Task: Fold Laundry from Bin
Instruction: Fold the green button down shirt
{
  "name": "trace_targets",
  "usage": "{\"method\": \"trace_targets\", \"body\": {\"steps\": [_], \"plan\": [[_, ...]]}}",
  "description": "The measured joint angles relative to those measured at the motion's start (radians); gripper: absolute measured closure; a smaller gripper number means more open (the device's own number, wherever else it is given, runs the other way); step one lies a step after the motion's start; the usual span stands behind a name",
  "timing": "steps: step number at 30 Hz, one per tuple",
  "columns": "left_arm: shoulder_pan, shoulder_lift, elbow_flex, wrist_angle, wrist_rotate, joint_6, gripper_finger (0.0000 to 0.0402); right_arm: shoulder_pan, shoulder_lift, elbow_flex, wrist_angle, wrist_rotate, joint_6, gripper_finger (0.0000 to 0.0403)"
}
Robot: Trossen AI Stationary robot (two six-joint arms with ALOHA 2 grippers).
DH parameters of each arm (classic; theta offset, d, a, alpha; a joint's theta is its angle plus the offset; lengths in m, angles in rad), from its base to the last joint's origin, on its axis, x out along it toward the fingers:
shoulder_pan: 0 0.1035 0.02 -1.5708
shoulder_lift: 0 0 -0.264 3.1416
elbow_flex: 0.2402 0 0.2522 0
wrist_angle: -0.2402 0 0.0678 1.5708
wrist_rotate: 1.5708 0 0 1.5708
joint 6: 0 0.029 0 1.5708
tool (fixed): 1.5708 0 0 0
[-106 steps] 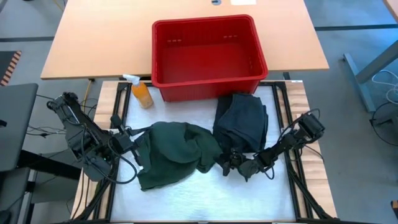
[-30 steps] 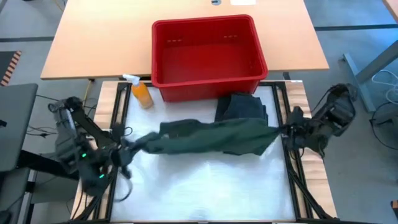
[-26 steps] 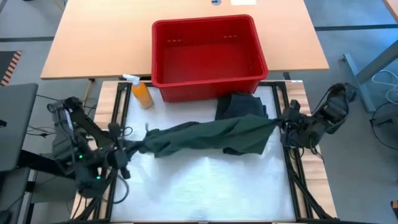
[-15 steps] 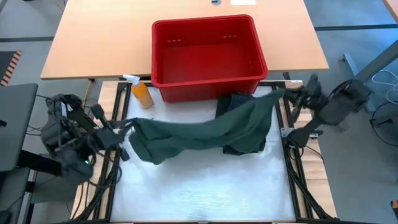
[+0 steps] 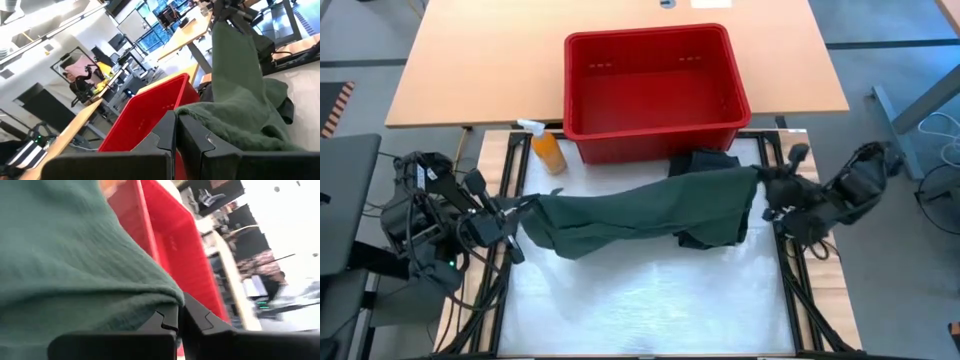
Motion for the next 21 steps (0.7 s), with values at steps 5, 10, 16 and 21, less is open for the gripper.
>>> {"method": "trace_targets", "body": {"steps": [5,10,16,21], "plan": [[0.000,0.000,0.000,-0.013,0.000,-0.002,0.0401,-0.024,0.013,-0.001,0.015,0.090,-0.198,0.0381],[-0.004,-0.010,0.000,-0.026,0.051,-0.055,0.0401,0.038,0.033,0.023,0.175,0.225,-0.378,0.0381],[-0.034,-0.007,0.000,0.132,0.269,-0.047,0.0401,0.242,0.054,0.063,0.624,0.258,-0.746,0.0382],[-0.059,0.059,0.000,0.518,0.477,0.301,0.0401,0.388,0.149,0.066,1.136,0.238,-1.175,0.0382]]}}
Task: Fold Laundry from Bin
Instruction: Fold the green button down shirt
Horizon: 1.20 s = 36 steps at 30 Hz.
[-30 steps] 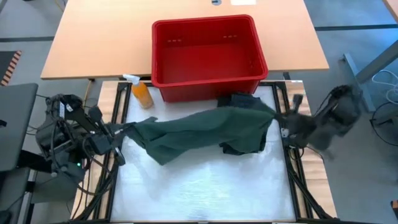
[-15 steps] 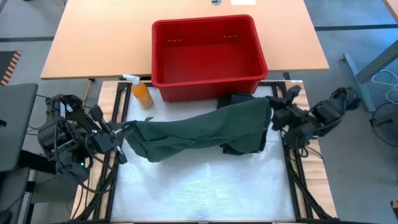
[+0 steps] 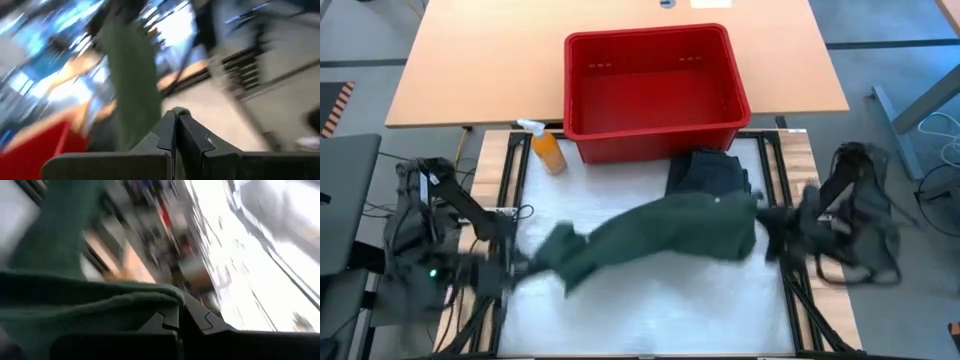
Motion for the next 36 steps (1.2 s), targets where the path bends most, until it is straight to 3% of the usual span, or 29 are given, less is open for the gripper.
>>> {"method": "trace_targets", "body": {"steps": [2,5,11,16,19,21,23,25,29,30,32,36], "plan": [[-0.025,0.027,0.000,0.157,0.082,0.166,0.0401,0.052,0.052,0.017,0.107,-0.067,-0.067,0.0382],[-0.080,0.053,0.000,0.314,0.125,0.348,0.0401,0.118,0.129,0.078,0.157,-0.071,-0.096,0.0382],[-0.175,0.060,0.000,0.428,0.106,0.476,0.0401,0.207,0.288,0.211,0.101,-0.070,-0.103,0.0382],[-0.241,0.060,0.037,0.441,-0.073,0.582,0.0401,0.212,0.347,0.368,-0.005,-0.065,-0.099,0.0382],[-0.278,0.058,0.059,0.424,-0.277,0.622,0.0401,0.183,0.353,0.411,-0.052,-0.053,-0.080,0.0382],[-0.295,0.057,0.060,0.379,-0.441,0.621,0.0401,0.159,0.329,0.410,-0.146,0.023,0.003,0.0382],[-0.303,0.057,0.060,0.254,-0.558,0.534,0.0401,0.128,0.289,0.388,-0.347,0.111,0.204,0.0382],[-0.303,0.054,0.060,0.050,-0.559,0.342,0.0401,0.095,0.250,0.357,-0.617,0.109,0.507,0.0382],[-0.285,0.050,0.045,-0.468,-0.561,-0.251,0.0401,0.034,0.182,0.243,-1.134,0.070,1.205,0.0382],[-0.270,0.049,0.029,-0.609,-0.547,-0.419,0.0401,0.015,0.161,0.187,-1.139,0.070,1.307,0.0382],[-0.234,0.046,-0.035,-0.758,-0.513,-0.736,0.0401,-0.028,0.087,0.045,-1.062,0.060,1.259,0.0382],[-0.139,-0.026,-0.266,-0.635,-0.423,-0.672,0.0401,-0.102,-0.029,-0.212,-1.011,-0.003,1.317,0.0382]]}}
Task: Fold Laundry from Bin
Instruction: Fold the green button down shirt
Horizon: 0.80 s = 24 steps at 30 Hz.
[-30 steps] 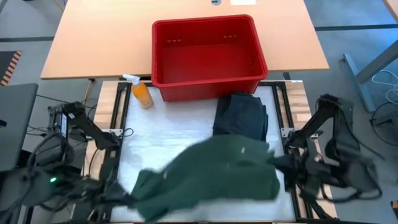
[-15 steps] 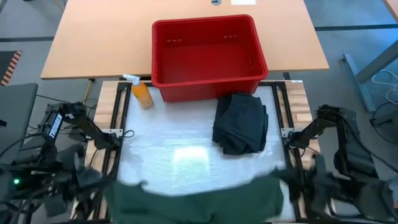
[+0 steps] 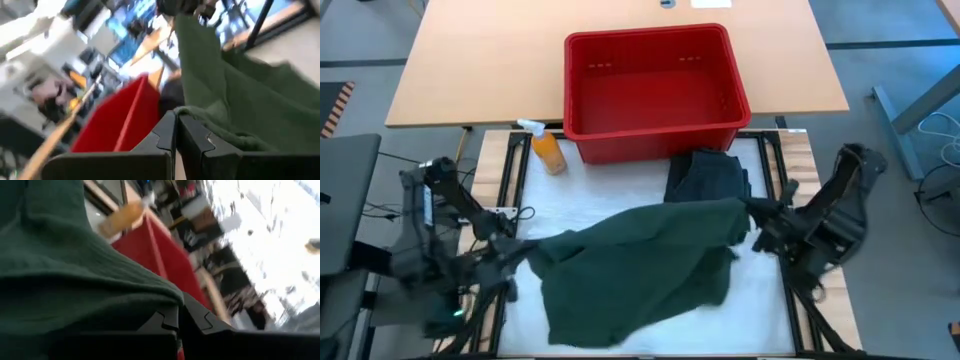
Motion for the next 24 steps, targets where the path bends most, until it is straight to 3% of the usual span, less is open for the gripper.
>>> {"method": "trace_targets", "body": {"steps": [6,9,17,21,24], "plan": [[0.150,-0.088,-0.285,-0.112,0.215,-0.369,0.0401,-0.124,-0.131,-0.290,-0.039,-0.160,0.214,0.0382],[0.210,-0.127,-0.427,-0.124,0.309,-0.473,0.0401,-0.190,-0.168,-0.378,-0.045,-0.228,0.253,0.0382],[0.315,-0.159,-0.696,-0.124,0.480,-0.681,0.0401,-0.381,-0.210,-0.389,0.012,-0.245,0.191,0.0382],[0.343,-0.157,-0.750,-0.114,0.527,-0.764,0.0401,-0.467,-0.201,-0.390,0.042,-0.282,0.162,0.0382],[0.374,-0.157,-0.747,-0.115,0.529,-0.838,0.0401,-0.540,-0.192,-0.390,0.102,-0.376,0.074,0.0382]]}}
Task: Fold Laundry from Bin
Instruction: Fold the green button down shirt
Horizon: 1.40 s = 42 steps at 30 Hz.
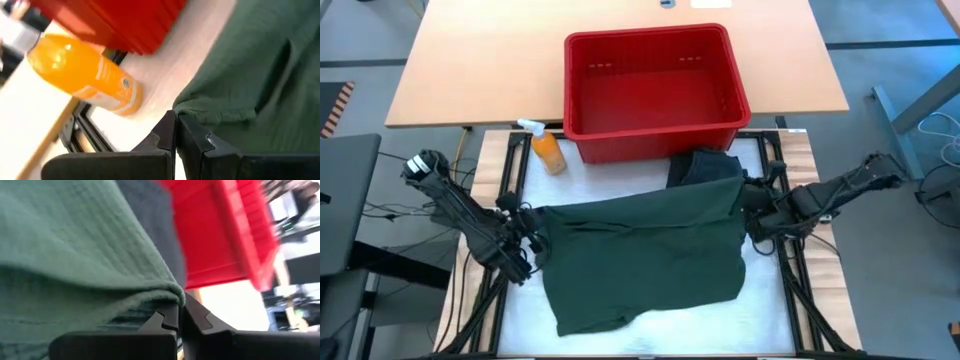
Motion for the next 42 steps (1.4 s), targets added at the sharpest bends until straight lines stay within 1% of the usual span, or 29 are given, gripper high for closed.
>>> {"method": "trace_targets", "body": {"steps": [3,6,8,10,13,14,18,21,23,25,28,32,35,38,40,42], "plan": [[0.041,0.000,0.000,0.004,0.006,-0.054,0.0401,-0.072,0.018,0.000,0.057,-0.089,-0.060,0.0381],[0.076,0.000,0.000,0.012,0.028,-0.069,0.0401,-0.122,0.036,0.000,0.069,-0.115,-0.067,0.0370],[0.093,0.000,0.000,0.023,0.046,-0.069,0.0401,-0.147,0.050,0.000,0.059,-0.128,-0.070,0.0353],[0.109,0.000,0.000,0.042,0.087,-0.033,0.0396,-0.163,0.060,0.000,0.047,-0.156,-0.070,0.0333],[0.134,0.000,0.000,0.039,0.165,0.023,0.0377,-0.175,0.071,0.000,0.022,-0.181,-0.069,0.0299],[0.141,0.000,0.000,0.035,0.177,0.030,0.0369,-0.175,0.071,0.000,0.016,-0.181,-0.069,0.0287],[0.173,-0.006,0.001,0.028,0.172,0.033,0.0334,-0.174,0.068,0.019,-0.032,-0.178,-0.078,0.0237],[0.194,-0.018,0.001,0.032,0.165,0.034,0.0314,-0.175,0.069,0.064,-0.091,-0.159,-0.063,0.0206],[0.199,-0.036,0.001,0.038,0.165,0.049,0.0305,-0.175,0.069,0.099,-0.101,-0.165,-0.061,0.0189],[0.199,-0.053,0.001,0.046,0.166,0.060,0.0300,-0.175,0.069,0.129,-0.102,-0.206,-0.066,0.0176],[0.196,-0.083,0.001,0.092,0.169,0.112,0.0298,-0.182,0.070,0.164,-0.117,-0.311,-0.070,0.0166],[0.191,-0.108,0.001,0.260,0.166,0.229,0.0298,-0.188,0.069,0.181,-0.194,-0.453,-0.069,0.0164],[0.190,-0.107,-0.020,0.479,0.199,0.380,0.0297,-0.186,0.070,0.181,-0.236,-0.508,-0.034,0.0164],[0.180,-0.093,-0.078,0.763,0.318,0.586,0.0297,-0.169,0.069,0.182,-0.213,-0.572,0.008,0.0164],[0.162,-0.079,-0.116,0.946,0.435,0.729,0.0297,-0.146,0.071,0.182,-0.191,-0.635,0.023,0.0164],[0.139,-0.069,-0.140,1.083,0.550,0.844,0.0297,-0.112,0.074,0.184,-0.164,-0.713,0.042,0.0164]]}}
